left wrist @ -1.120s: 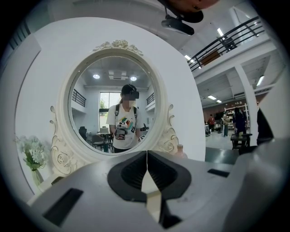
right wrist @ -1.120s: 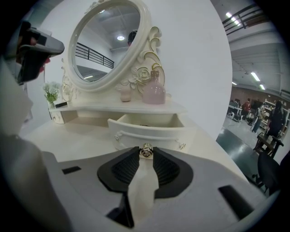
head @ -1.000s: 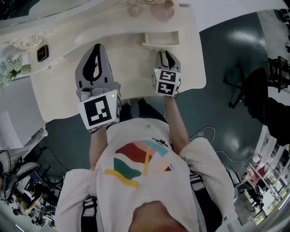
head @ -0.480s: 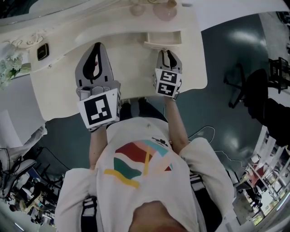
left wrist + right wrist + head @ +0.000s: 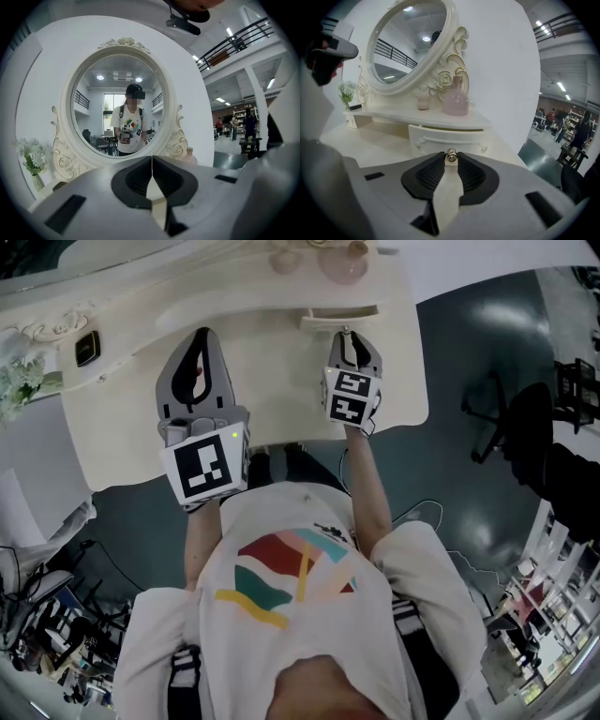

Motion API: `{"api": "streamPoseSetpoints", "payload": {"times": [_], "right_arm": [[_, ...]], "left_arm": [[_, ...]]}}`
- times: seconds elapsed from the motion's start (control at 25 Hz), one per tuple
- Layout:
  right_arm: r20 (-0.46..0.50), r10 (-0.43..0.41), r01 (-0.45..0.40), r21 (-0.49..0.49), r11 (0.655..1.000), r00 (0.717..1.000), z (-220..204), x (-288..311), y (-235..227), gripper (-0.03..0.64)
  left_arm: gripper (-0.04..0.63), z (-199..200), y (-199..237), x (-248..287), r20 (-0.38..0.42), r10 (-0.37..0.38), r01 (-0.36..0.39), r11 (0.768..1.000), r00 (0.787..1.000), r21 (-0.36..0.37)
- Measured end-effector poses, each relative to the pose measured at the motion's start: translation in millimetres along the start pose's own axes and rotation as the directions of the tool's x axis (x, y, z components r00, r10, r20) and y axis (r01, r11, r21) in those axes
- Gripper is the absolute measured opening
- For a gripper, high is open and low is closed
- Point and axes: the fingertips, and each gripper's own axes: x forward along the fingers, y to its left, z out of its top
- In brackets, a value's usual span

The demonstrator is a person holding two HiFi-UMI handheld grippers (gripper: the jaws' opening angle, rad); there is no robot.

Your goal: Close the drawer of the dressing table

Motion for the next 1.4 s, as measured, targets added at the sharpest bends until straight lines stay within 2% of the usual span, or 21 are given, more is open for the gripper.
{"api": "streamPoseSetpoints", "payload": {"times": [0.68, 1.4], "right_arm": [[-0.031, -0.002, 0.002, -0.005, 1.000, 1.000, 1.4, 26.0, -2.6, 0.075], [-0.013, 0.005, -0.005, -0.018, 1.000, 1.000, 16.2, 48.8, 1.2, 0.078]], "left_arm": [[0.006, -3.4, 8.1, 15.0, -0.015, 0.001, -0.001, 1.000, 1.000, -0.002], [0.006, -8.1, 19.0, 20.4, -0.025, 0.023, -0.024, 1.000, 0.999, -0.002]]}}
